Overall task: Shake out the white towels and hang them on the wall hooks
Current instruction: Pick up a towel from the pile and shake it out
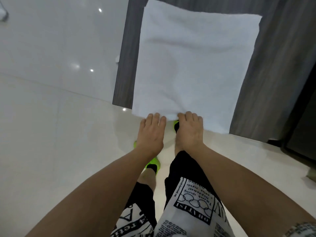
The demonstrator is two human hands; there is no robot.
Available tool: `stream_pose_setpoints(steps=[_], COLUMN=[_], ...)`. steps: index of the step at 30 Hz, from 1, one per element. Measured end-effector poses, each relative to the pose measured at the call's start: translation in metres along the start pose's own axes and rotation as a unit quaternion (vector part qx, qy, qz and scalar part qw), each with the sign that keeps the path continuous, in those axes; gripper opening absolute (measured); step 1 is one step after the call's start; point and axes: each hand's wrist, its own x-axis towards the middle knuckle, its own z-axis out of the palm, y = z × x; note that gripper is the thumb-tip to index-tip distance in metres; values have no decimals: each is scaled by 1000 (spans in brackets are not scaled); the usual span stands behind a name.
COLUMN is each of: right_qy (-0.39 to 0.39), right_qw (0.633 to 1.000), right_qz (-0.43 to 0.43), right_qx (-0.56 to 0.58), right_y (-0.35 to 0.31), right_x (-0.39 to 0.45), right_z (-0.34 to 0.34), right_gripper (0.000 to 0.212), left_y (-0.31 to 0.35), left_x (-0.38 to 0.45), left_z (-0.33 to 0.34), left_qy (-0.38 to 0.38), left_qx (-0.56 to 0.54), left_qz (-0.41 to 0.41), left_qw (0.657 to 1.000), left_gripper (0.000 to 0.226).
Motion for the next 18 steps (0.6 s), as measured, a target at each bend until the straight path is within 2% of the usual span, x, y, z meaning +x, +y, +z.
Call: stream_pose_setpoints(steps=[3,6,10,13,15,18], right_qy=[-86,-105,-124,-120,-118,-132], right_qw=[988,962,941,947,949,940], right_qz=[57,129,169,132,104,50], right_qx=[111,218,264,265,274,310], right_y=[1,7,12,6,-7,-41], right_x=[8,18,47,75,93,115], right_z=[-27,-67,-143,-211,-257,-324], right_gripper=[37,41,39,35,31,11], left_y=[7,9,6,2,-3,-23], left_x=[-1,8,34,50,52,43], left_z=[-21,-63,-141,-202,-240,-291], left_qy=[-52,-82,-44,-12,18,89], left_qx=[-27,-95,-142,-179,-215,-247], left_qz=[9,0,-3,-17,-31,-64], left_qw=[998,992,989,984,976,963], left_gripper=[62,59,44,44,33,22])
